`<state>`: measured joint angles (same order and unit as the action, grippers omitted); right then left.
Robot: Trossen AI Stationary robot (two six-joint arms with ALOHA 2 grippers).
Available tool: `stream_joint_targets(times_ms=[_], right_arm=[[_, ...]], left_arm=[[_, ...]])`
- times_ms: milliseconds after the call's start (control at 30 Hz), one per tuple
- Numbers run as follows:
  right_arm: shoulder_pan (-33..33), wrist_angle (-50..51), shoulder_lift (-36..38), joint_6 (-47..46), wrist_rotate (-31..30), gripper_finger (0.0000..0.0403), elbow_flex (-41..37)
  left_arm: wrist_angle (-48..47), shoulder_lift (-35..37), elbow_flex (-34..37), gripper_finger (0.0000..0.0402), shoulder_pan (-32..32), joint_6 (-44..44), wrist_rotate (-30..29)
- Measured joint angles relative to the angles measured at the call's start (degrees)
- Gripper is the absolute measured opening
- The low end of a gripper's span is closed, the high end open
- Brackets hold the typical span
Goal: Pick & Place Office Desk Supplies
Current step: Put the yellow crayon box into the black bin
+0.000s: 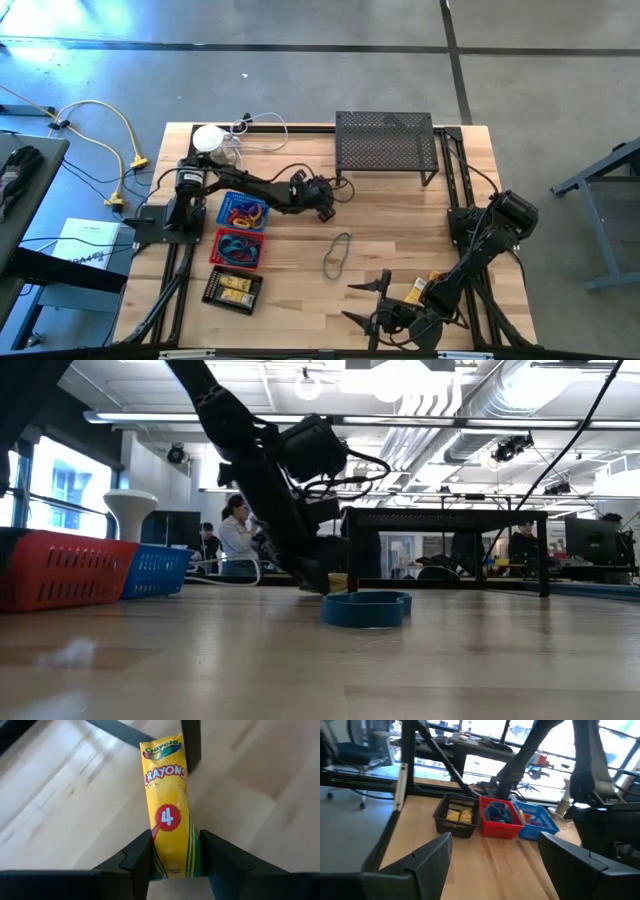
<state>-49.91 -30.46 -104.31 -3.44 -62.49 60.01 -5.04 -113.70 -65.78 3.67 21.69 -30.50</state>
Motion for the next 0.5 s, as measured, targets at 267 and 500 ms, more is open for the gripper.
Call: stream_joint_targets(times_ms=[267, 500], right_arm=[[-0.78, 0.07, 0.0, -2.8, 1.41, 0.0285, 0.02], [-1.12, -0.22, 0.0, -2.96, 1.41, 0.0285, 0.02]], left_arm=[[-19.55, 9.41, 0.09, 0.0149, -8.26, -2.5, -1.24], [-42.47, 27.7, 0.0, 0.0149, -23.92, 2.41, 5.45]])
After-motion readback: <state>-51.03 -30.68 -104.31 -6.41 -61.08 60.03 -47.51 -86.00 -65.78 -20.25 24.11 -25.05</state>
